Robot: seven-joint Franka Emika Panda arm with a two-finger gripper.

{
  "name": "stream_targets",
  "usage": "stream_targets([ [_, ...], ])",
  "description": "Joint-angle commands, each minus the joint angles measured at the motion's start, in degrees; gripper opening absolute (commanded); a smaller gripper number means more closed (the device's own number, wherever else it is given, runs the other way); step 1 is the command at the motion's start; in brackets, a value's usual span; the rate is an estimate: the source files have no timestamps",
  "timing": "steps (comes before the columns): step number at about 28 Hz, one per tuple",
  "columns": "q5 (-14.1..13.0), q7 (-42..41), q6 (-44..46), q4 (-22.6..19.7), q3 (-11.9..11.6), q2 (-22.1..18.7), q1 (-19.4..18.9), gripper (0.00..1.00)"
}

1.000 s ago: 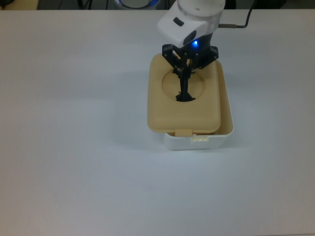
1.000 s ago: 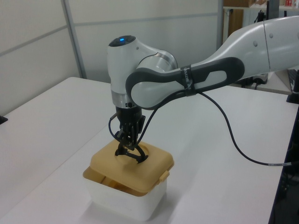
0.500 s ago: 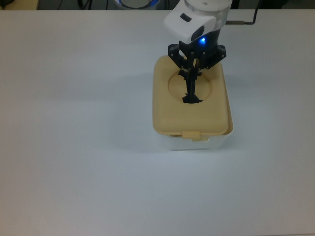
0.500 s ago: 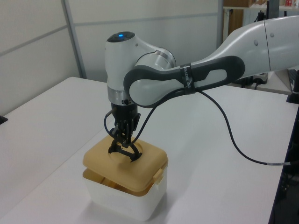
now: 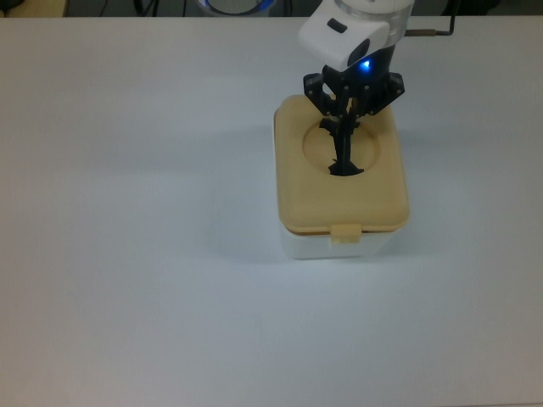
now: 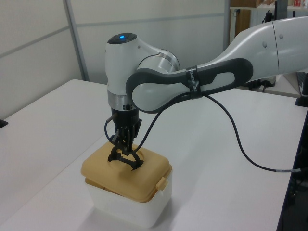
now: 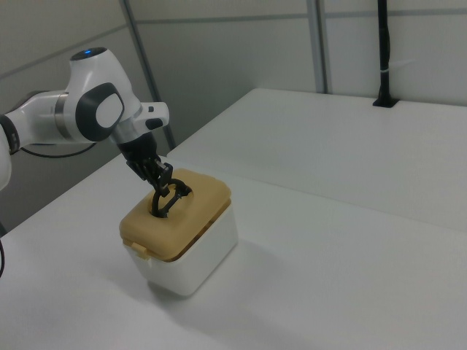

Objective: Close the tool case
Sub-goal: 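Lower the lid onto the box rim and press it down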

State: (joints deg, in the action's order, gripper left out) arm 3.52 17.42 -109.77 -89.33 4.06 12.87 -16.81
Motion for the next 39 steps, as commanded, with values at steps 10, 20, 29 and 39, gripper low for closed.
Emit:
stream_targets([
  [10, 1.05, -0.63, -0.79, 0.56, 0.42, 0.84, -0.16, 0.0],
  [20, 1.31, -0.72, -0.7, 0.65, 0.07, 0.84, 0.11, 0.0],
  [29, 3.07, -0.63, -0.27, 0.56, -0.1, 0.84, 0.2, 0.84],
  [39, 3.07, -0.72, 1.4, 0.56, -0.37, -0.39, 0.55, 1.0],
])
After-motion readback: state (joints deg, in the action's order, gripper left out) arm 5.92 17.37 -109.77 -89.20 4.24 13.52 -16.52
